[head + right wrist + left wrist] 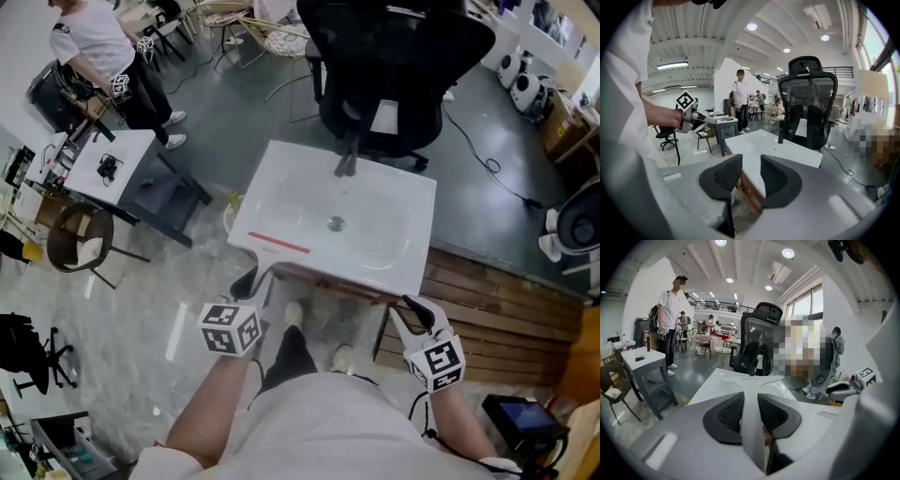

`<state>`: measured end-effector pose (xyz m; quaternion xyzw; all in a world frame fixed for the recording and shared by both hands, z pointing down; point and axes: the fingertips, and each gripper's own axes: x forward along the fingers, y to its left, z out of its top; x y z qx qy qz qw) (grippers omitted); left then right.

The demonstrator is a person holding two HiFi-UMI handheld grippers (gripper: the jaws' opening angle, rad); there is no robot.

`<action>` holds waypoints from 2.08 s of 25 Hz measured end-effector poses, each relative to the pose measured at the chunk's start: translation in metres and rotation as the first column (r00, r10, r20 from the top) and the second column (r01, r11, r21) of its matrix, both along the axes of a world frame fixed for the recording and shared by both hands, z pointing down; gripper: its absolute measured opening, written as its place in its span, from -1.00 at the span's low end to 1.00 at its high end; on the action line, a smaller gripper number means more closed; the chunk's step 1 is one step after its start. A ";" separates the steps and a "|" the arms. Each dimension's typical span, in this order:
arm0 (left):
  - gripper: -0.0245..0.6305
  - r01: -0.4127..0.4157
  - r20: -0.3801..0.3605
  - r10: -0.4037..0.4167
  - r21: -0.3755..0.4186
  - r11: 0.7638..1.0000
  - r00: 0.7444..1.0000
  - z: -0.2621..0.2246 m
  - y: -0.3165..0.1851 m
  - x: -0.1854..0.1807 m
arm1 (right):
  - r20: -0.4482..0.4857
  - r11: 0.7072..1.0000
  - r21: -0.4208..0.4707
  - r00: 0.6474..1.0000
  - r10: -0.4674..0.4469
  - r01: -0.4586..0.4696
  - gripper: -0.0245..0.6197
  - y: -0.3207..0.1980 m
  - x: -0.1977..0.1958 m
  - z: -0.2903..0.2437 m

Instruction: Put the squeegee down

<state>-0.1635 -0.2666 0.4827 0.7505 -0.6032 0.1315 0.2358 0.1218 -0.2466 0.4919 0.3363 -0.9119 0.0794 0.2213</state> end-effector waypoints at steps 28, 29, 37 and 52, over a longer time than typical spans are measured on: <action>-0.63 -0.042 0.104 0.060 -0.166 0.985 0.993 0.160 -0.331 -0.122 | -0.118 0.891 -0.049 0.888 0.444 -0.451 -0.59 -0.144 -0.043 -0.014; -0.63 -0.040 0.112 0.059 -0.170 0.985 0.992 0.166 -0.336 -0.123 | -0.125 0.885 -0.052 0.882 0.454 -0.463 -0.59 -0.143 -0.040 -0.014; -0.63 -0.026 0.162 0.060 -0.206 0.978 0.985 0.191 -0.353 -0.123 | -0.161 0.863 -0.063 0.859 0.486 -0.501 -0.59 -0.139 -0.035 -0.016; -0.35 -0.014 0.244 0.050 -0.149 0.989 0.969 0.170 -0.334 -0.114 | -0.128 0.881 -0.056 0.879 0.460 -0.469 -0.59 -0.122 -0.020 -0.021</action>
